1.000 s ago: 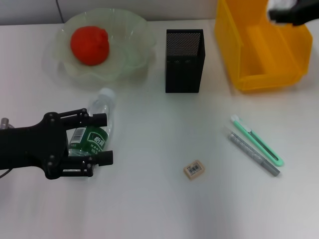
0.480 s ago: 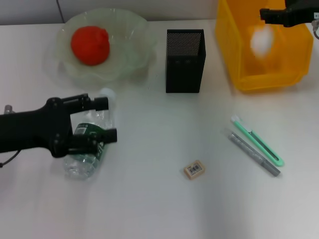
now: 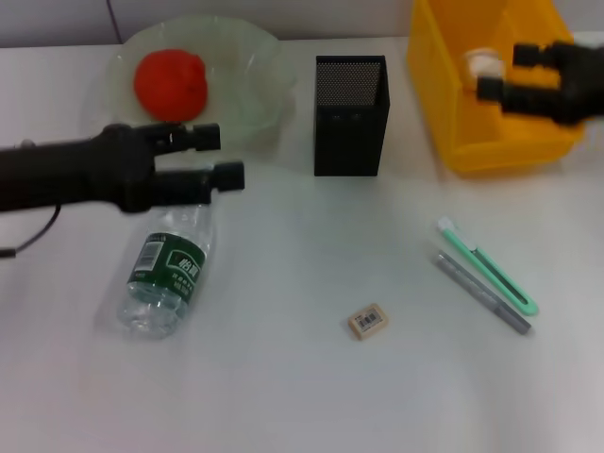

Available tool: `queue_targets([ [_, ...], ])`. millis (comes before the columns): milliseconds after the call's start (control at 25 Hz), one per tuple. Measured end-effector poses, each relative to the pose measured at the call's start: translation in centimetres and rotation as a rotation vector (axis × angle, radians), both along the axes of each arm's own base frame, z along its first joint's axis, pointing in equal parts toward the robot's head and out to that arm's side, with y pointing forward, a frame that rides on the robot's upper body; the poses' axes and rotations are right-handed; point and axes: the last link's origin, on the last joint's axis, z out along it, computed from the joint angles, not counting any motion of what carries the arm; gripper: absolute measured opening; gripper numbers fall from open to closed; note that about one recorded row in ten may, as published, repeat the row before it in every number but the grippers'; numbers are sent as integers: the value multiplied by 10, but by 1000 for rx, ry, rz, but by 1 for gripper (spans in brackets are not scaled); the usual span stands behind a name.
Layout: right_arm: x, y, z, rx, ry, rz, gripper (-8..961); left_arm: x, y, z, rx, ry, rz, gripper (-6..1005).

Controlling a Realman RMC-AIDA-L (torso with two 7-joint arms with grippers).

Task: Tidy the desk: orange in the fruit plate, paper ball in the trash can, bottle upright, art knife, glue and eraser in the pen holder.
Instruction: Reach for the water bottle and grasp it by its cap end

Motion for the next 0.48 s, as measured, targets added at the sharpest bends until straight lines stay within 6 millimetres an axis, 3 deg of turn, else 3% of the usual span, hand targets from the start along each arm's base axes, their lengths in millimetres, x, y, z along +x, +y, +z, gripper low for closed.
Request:
queue_targets([
  [80,20,-30,-4,-45,100,118,790,12,14,2,-49,54,146,824],
  [200,34,-44,-12,-51,141,170,790,25,26,3,-80,120,257,823],
  [280,48,-63,-31,-46,167,289,791,37,40,0,-77,279,371,823],
  [480,62,-78,-54,-28,172,368,791,37,65,-12,-22,489,566,822],
])
